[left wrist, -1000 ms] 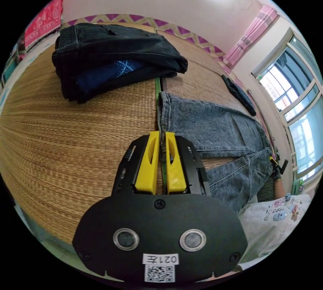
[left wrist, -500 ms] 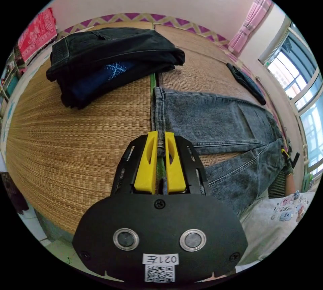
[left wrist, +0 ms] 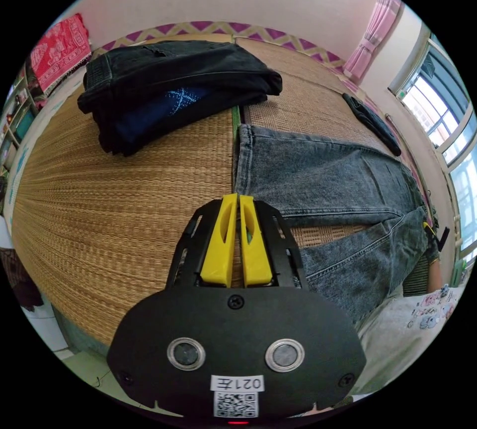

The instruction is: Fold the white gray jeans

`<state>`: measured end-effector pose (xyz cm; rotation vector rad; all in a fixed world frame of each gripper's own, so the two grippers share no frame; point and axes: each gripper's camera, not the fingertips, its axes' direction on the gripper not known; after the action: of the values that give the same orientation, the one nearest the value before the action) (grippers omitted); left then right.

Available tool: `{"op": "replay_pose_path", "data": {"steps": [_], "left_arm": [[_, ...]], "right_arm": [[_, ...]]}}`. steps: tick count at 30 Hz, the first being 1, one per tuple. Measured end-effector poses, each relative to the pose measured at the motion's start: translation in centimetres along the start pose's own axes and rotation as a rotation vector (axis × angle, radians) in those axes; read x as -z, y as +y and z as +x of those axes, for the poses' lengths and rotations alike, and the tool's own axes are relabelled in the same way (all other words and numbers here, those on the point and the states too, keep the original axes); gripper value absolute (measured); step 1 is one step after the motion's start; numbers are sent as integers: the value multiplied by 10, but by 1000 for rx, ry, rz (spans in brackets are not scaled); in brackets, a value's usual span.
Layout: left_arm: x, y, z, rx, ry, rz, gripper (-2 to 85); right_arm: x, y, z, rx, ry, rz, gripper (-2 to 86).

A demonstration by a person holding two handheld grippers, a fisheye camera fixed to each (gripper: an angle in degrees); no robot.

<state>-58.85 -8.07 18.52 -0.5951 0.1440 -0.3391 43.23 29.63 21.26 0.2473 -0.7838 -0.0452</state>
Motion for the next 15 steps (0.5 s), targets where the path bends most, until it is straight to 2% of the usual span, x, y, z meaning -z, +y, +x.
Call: {"op": "replay_pose_path", "data": {"steps": [3,6,8,10,15], "left_arm": [[10,13,-2,-14,-6,11,-9],[39,34,-16,86,-197,51,-9],[66,57,-26,129,-141,145,-9],[100,92,-27,121,32,244,-9],[129,155,-2,57,149,235,-3]], "right_arm": [[4,2,0,-3,0,-2,-3],[19,10,7,-68,50,3,-5],[38,20,16,-147,46,48,-4],[51,24,16,-184,94,73,4],[61,14,16,-150,124,98,22]]}}
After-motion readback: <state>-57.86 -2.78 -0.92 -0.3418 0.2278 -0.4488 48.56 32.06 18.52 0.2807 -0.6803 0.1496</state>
